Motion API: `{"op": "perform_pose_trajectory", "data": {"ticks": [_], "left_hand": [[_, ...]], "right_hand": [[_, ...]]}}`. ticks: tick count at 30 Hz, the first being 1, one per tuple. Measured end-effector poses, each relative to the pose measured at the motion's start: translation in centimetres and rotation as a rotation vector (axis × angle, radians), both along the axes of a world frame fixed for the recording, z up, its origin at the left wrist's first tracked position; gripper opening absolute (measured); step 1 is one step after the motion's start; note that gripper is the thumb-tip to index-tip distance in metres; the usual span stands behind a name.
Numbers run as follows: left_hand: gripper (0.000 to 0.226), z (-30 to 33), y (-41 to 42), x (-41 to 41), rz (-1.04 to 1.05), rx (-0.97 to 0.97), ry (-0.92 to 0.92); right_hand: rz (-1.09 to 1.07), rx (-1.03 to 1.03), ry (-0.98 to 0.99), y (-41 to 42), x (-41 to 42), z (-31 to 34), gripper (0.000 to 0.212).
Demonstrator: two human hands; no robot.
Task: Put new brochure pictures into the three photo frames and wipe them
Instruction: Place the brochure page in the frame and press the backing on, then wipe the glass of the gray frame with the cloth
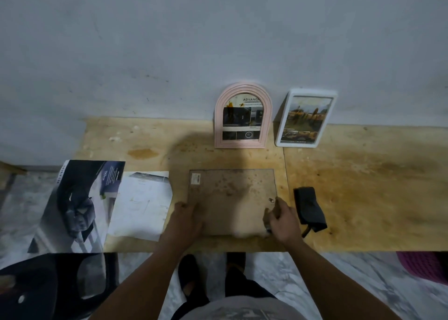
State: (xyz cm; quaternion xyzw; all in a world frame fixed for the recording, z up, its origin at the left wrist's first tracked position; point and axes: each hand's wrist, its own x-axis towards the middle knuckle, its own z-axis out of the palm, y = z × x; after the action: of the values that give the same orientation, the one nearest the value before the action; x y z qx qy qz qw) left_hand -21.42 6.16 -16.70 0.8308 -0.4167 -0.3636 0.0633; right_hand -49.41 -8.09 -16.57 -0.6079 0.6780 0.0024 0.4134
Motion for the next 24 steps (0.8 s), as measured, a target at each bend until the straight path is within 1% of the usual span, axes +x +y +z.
{"op": "perform_pose_trajectory", "data": {"ticks": [3,5,7,8,10,12,14,17,18,21,24], "left_hand": [[0.061,0.8,0.0,0.4,0.143,-0.033,0.160],[0.051,1.7,-0.2,0.9,0.223,-0.069,0.235],[0.039,2.3,-0.4,1.8,0.311,-0.078,0.297],[0.038,3.0,-0.6,2.4,0.354,-0.087,0.333],[0.049,4.3,-1.2,3.6,0.439,-0.146,0.442],[0.049,6.4,-2.2,4.4,0.456,-0.179,0.498],[0.040,8.2,-3.2,5.1,0.383,-0.194,0.470],[0.020,10.1,-4.5,6.1,0.344,-0.226,0.556],[0.018,10.2,-4.8,6.6,0.357,-0.232,0.591],[0.022,10.7,-5.7,7.1,0.411,-0.244,0.675],[0.028,10.1,-6.2,6.7,0.521,-0.276,0.704]], "right_hand": [[-0.076,0.062,-0.174,-0.6,-0.6,0.4,0.046],[-0.093,0.057,-0.250,-1.7,-1.1,0.9,0.036],[-0.151,0.056,-0.314,-3.4,-1.3,2.2,0.030],[-0.214,0.095,-0.357,-4.4,-1.4,2.9,0.027],[-0.304,0.190,-0.428,-6.4,-1.3,4.8,0.022],[-0.323,0.222,-0.449,-8.2,-1.0,6.6,0.023],[-0.325,0.254,-0.465,-9.8,-0.7,8.8,0.026],[-0.340,0.312,-0.504,-11.9,-0.7,10.5,0.022],[-0.322,0.335,-0.539,-12.4,-0.8,11.0,0.019],[-0.258,0.342,-0.582,-13.6,-1.6,11.2,0.013],[-0.268,0.362,-0.622,-13.4,-1.6,10.2,0.015]]}}
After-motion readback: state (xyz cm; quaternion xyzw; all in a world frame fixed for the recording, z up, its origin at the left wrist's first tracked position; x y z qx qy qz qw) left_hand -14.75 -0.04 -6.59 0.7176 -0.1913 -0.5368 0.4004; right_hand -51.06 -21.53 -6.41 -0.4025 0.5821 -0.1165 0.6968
